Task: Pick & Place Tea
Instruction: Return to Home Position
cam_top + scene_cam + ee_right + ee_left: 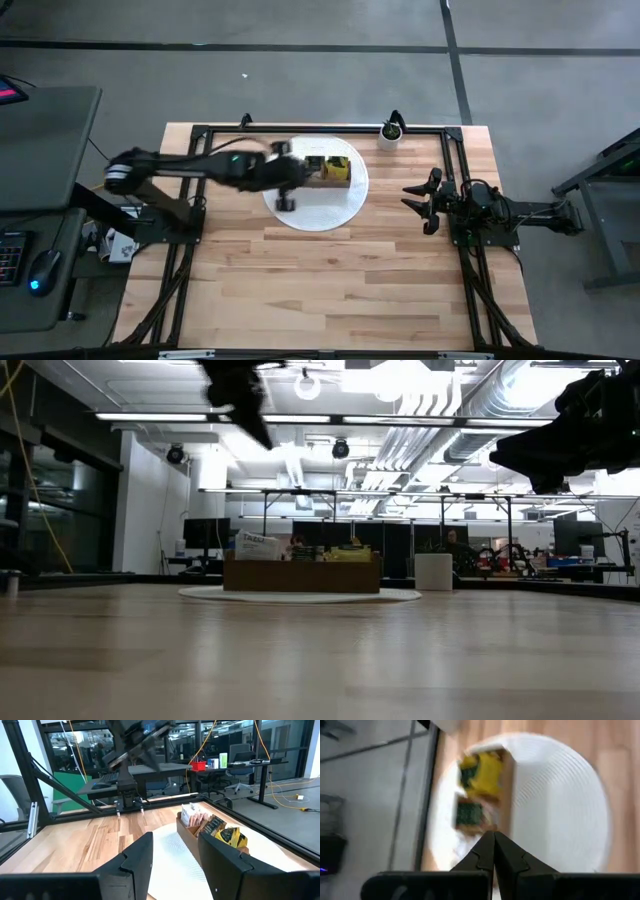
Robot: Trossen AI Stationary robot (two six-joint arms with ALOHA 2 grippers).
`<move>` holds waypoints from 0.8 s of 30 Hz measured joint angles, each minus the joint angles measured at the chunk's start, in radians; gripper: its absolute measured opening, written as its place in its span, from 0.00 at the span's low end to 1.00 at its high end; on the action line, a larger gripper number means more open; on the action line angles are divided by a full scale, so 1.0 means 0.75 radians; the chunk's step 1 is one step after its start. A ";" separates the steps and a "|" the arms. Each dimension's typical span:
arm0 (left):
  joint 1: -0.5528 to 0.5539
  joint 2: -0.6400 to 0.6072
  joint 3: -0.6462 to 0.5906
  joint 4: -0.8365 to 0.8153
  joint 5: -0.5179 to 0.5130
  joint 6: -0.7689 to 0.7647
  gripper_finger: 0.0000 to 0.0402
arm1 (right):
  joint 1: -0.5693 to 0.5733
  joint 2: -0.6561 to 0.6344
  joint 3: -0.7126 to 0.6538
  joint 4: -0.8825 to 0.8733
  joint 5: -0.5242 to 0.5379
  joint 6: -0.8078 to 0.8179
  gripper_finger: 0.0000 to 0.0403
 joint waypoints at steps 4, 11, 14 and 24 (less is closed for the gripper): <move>-0.115 -0.232 -0.293 0.171 -0.036 -0.156 0.00 | -0.001 0.000 0.000 0.000 0.001 0.000 0.38; -0.372 -0.615 -0.712 0.340 -0.232 -0.409 0.00 | -0.001 0.000 0.000 -0.003 0.001 0.000 0.38; -0.452 -0.793 -0.868 0.398 -0.281 -0.448 0.00 | -0.001 0.000 0.000 -0.004 0.000 0.000 0.38; -0.513 -1.521 -1.300 0.634 -0.178 -0.189 0.00 | 0.000 0.000 0.000 -0.004 0.001 0.000 0.38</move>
